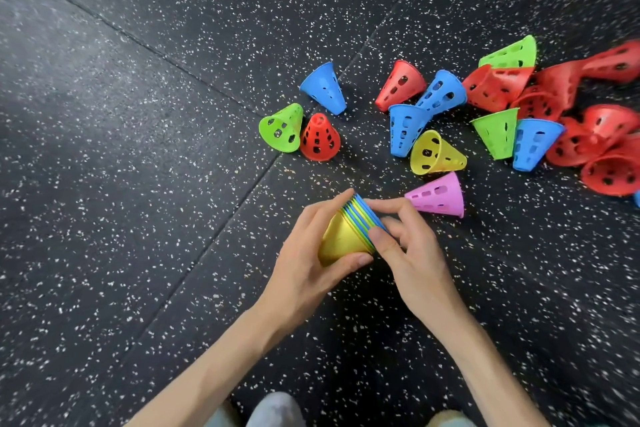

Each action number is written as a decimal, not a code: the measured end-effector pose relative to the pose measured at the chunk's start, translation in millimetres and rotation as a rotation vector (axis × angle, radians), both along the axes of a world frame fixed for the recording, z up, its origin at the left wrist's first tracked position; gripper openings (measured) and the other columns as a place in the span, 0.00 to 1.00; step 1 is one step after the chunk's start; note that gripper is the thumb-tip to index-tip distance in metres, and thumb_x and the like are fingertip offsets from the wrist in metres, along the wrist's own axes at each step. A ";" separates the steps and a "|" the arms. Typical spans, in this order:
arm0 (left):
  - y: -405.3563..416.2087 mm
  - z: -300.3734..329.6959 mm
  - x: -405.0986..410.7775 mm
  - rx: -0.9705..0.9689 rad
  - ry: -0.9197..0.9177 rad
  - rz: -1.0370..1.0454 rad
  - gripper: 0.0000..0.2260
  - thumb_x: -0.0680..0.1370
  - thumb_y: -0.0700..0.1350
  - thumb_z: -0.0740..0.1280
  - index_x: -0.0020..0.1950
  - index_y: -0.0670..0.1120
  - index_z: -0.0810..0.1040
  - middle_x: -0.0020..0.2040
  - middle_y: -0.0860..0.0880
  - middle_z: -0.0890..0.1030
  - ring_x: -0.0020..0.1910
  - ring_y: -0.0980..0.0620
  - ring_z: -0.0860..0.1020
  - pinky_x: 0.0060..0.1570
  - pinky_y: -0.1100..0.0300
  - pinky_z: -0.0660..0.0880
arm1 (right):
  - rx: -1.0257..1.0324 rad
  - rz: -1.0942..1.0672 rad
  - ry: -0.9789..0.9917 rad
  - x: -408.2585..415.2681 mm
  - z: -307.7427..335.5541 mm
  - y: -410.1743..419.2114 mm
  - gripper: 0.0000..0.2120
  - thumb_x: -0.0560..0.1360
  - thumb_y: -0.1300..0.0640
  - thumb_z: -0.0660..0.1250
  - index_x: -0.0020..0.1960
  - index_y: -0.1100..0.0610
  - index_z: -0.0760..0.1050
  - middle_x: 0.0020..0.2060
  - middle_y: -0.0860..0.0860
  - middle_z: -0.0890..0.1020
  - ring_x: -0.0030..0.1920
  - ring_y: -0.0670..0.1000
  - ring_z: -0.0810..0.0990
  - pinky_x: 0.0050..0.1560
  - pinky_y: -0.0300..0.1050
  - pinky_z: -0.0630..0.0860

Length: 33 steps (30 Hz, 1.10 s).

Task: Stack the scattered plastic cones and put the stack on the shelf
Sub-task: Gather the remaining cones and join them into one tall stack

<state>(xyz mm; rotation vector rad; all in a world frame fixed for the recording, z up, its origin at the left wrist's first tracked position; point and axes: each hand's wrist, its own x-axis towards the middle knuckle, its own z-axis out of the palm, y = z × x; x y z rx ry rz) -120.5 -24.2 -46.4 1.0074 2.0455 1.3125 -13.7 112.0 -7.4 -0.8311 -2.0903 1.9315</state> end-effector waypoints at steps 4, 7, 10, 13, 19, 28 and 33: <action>7.1 -2.2 -1.9 -0.027 -0.024 -0.024 0.35 0.76 0.55 0.75 0.80 0.59 0.63 0.70 0.58 0.74 0.70 0.54 0.74 0.69 0.57 0.70 | 0.016 0.030 -0.022 -0.3 -1.3 10.4 0.12 0.83 0.63 0.63 0.61 0.48 0.75 0.52 0.45 0.86 0.55 0.46 0.84 0.54 0.40 0.77; 18.3 -4.5 -4.3 -0.024 -0.074 -0.017 0.34 0.75 0.52 0.78 0.77 0.58 0.67 0.70 0.58 0.75 0.67 0.53 0.76 0.67 0.48 0.74 | 0.003 0.035 -0.019 -1.7 0.3 20.1 0.12 0.82 0.63 0.63 0.60 0.49 0.76 0.51 0.44 0.86 0.54 0.45 0.84 0.52 0.35 0.77; 30.2 -8.4 -7.5 -0.043 -0.077 0.004 0.33 0.72 0.51 0.80 0.73 0.57 0.69 0.65 0.62 0.76 0.60 0.59 0.77 0.62 0.53 0.76 | 0.073 -0.052 -0.016 -1.3 -1.0 31.9 0.11 0.82 0.63 0.64 0.57 0.49 0.80 0.51 0.44 0.86 0.55 0.46 0.84 0.54 0.40 0.77; 40.5 -16.2 -9.6 -0.073 -0.110 0.040 0.32 0.72 0.54 0.80 0.71 0.61 0.67 0.60 0.64 0.76 0.57 0.58 0.78 0.60 0.52 0.77 | 0.198 -0.333 -0.018 3.6 -7.1 48.2 0.12 0.81 0.62 0.65 0.54 0.46 0.82 0.53 0.43 0.84 0.57 0.46 0.82 0.61 0.46 0.78; 58.7 -26.6 -8.6 -0.109 -0.155 0.097 0.33 0.72 0.54 0.79 0.72 0.62 0.66 0.60 0.63 0.77 0.58 0.57 0.77 0.61 0.49 0.76 | 0.336 -0.544 -0.162 13.8 -23.6 71.2 0.15 0.79 0.62 0.67 0.59 0.45 0.81 0.61 0.42 0.80 0.63 0.41 0.77 0.66 0.48 0.75; 66.0 -34.0 -1.3 -0.132 -0.112 0.029 0.34 0.74 0.52 0.78 0.77 0.57 0.67 0.71 0.60 0.74 0.71 0.60 0.72 0.72 0.57 0.69 | 0.324 -0.619 -0.194 8.0 -33.0 71.9 0.18 0.78 0.65 0.68 0.64 0.48 0.76 0.43 0.36 0.83 0.45 0.41 0.82 0.49 0.36 0.76; 56.4 -36.7 -1.5 -0.104 -0.093 -0.011 0.35 0.74 0.50 0.79 0.78 0.56 0.67 0.71 0.59 0.74 0.71 0.57 0.73 0.70 0.63 0.67 | 0.263 -0.458 -0.104 -1.0 -28.3 61.7 0.18 0.81 0.66 0.65 0.62 0.46 0.79 0.53 0.42 0.85 0.54 0.48 0.84 0.57 0.50 0.79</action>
